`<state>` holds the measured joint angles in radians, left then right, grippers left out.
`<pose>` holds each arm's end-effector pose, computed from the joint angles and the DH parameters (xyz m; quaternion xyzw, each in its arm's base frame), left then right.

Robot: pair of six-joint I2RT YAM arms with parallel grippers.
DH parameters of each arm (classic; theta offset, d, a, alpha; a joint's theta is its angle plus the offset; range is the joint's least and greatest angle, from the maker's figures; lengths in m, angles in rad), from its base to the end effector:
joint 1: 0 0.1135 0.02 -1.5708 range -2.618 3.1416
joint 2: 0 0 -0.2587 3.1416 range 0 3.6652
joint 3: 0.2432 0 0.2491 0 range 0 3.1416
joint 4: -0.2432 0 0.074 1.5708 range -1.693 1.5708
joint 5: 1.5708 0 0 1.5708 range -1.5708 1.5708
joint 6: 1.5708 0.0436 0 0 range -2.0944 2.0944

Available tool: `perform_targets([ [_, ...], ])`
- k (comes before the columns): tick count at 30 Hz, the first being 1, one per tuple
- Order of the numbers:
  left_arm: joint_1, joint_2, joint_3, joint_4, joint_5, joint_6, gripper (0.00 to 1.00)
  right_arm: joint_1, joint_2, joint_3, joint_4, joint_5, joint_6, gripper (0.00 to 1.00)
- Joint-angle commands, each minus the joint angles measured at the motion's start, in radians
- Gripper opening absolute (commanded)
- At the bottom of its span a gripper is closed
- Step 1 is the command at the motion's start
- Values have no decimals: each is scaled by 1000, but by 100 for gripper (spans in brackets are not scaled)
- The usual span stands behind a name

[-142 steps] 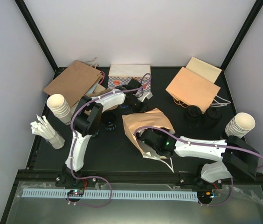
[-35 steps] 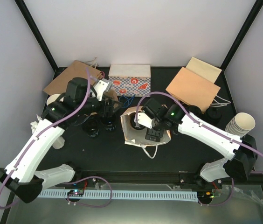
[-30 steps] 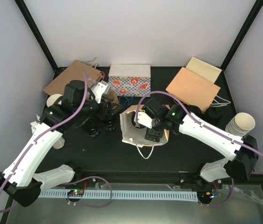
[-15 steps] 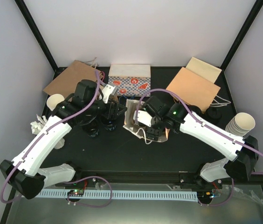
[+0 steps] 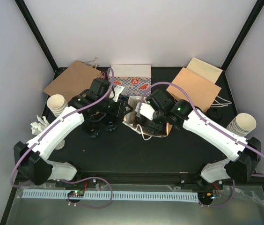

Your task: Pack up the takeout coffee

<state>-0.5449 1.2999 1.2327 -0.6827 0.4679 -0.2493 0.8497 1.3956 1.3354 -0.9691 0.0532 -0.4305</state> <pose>0.2281 -0.1613 0.3294 0.2229 0.8686 -0.3461 0.2757 0.1869 0.2091 0.3128 -0.5696 0.7768 0.0306 0.2668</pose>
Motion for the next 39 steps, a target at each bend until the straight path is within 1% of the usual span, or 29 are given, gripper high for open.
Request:
perform_targets([
  [1, -8, 77, 75, 22, 32, -60, 34, -28, -38, 22, 76, -37, 28, 100],
  [7, -9, 156, 162, -10, 31, -89, 12, -67, -75, -10, 145, -108, 54, 100],
  [11, -9, 178, 214, -57, -3, -93, 2, -72, -112, -37, 209, -109, 88, 100],
  [16, -12, 199, 275, -129, -28, -102, 2, -72, -154, -49, 268, -132, 144, 100],
  [23, -28, 262, 399, -295, -22, -144, 2, -73, -200, -57, 305, -159, 230, 100],
  [27, -43, 255, 411, -321, -34, -161, 2, -75, -205, -62, 328, -174, 337, 100],
  [31, -50, 237, 409, -335, -46, -173, 1, -74, -218, -88, 394, -226, 507, 100],
  [35, -51, 225, 406, -356, -60, -177, 1, -74, -246, -126, 484, -263, 733, 100],
  [37, -52, 220, 400, -360, -61, -179, 1, -74, -264, -153, 542, -324, 820, 100],
  [39, -51, 214, 392, -360, -61, -185, 2, -74, -286, -173, 588, -353, 920, 100],
])
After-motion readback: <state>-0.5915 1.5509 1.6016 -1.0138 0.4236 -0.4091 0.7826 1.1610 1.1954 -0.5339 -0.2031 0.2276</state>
